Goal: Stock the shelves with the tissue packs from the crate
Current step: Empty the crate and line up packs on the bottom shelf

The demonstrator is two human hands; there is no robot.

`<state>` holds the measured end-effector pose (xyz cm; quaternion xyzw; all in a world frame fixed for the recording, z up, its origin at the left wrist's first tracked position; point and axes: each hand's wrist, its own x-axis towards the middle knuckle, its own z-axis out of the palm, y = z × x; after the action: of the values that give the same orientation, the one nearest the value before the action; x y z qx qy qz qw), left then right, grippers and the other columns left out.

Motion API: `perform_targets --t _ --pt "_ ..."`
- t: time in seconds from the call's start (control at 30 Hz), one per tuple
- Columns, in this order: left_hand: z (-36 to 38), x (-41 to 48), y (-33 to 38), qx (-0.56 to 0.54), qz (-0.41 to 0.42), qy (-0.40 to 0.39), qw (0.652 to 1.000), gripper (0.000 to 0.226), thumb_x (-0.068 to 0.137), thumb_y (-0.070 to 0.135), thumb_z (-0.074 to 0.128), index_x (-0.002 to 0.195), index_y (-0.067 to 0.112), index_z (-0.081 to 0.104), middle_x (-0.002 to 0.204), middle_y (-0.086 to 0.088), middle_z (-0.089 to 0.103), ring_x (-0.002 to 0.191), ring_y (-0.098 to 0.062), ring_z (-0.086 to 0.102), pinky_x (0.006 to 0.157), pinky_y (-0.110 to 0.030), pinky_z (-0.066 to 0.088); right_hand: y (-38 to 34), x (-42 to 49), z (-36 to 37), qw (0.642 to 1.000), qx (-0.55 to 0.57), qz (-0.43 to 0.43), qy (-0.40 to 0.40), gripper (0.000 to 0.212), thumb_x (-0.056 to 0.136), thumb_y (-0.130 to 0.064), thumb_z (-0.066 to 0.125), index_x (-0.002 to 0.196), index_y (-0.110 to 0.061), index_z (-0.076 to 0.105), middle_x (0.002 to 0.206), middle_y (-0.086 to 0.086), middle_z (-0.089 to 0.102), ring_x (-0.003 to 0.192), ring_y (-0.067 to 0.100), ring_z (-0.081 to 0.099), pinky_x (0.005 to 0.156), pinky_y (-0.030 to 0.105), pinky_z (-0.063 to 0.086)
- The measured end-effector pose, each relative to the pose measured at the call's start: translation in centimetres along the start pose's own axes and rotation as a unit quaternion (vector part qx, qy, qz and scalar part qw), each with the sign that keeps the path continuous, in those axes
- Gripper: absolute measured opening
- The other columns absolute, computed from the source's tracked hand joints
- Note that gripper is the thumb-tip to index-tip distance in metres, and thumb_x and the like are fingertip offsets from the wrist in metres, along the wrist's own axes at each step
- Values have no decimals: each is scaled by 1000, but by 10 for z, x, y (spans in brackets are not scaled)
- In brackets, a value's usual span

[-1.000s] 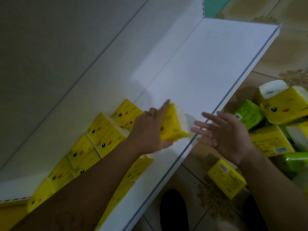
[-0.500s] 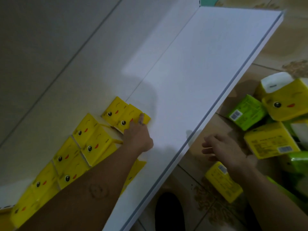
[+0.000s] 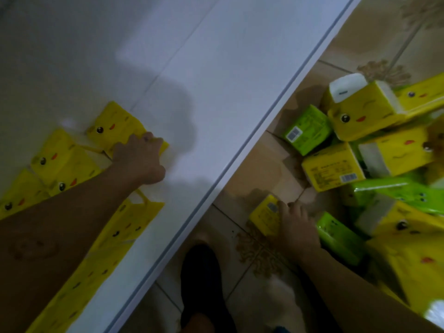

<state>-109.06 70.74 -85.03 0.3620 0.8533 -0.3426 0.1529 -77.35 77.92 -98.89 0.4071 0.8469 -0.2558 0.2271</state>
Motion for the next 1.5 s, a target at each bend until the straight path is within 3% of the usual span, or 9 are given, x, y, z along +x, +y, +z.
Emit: perform_targets --t 0.17,0.37,0.43,0.57,0.7,1.03,1.13,1.27,1.5 --pt "3 -9 23 8 11 21 1000 72 90 49 47 149 18 23 161 -14 2 147 -33 4 115 -52 16 -7 3 32 992 -108 26 -65 101 90 -49 56 152 -15 -16 152 25 17 134 39 31 106 45 32" --pt "4 -49 71 -91 215 114 966 70 91 48 49 151 23 23 163 -8 -8 149 -27 -9 119 -50 4 -6 13 22 984 149 98 10 97 74 -61 68 150 -25 19 128 17 39 115 39 49 98 48 44" --pt "-5 -55 72 -140 239 114 954 68 91 45 52 150 23 27 162 -6 6 149 -25 -2 119 -44 10 -6 20 2 913 371 166 -32 87 71 -53 73 143 -23 36 133 19 41 111 39 53 88 48 51" --pt "-25 -72 64 -243 213 96 941 65 90 41 56 146 20 33 150 -5 32 139 -24 22 111 -41 29 2 10 -46 639 725 207 -151 44 89 -45 55 111 -7 62 95 18 62 77 30 59 61 34 47" --pt "-32 -101 51 -259 219 38 940 70 90 44 58 149 20 27 151 -3 29 137 -24 24 111 -43 31 14 -11 -78 539 806 134 -203 58 78 -57 49 100 -10 75 102 19 69 81 34 68 67 39 53" --pt "-43 -140 53 -671 8 -113 733 60 75 59 69 118 21 53 106 -5 67 91 -21 70 80 -53 58 -53 -26 -115 505 804 -72 -306 62 65 -53 61 108 -11 74 100 19 71 77 33 69 59 32 54" --pt "-40 -139 45 -641 -33 -30 767 95 62 57 79 139 22 36 124 -3 57 109 -25 61 88 -50 55 -73 -22 -105 537 778 -83 -314 65 39 -52 79 93 -16 77 84 12 73 66 25 70 59 32 54" --pt "-28 -136 38 -730 -94 -137 663 95 74 50 78 147 28 22 128 -3 56 103 -28 63 68 -44 60 -86 -16 -95 507 775 -59 -371 77 53 -32 79 123 -5 63 126 27 60 103 43 64 89 52 50" --pt "-13 -97 34 -557 -2 4 831 136 50 54 81 154 29 -3 155 -8 26 142 -22 29 112 -33 30 -115 -15 -95 674 661 -67 -322 52 69 -20 66 121 -15 62 121 16 66 104 30 61 89 43 47"
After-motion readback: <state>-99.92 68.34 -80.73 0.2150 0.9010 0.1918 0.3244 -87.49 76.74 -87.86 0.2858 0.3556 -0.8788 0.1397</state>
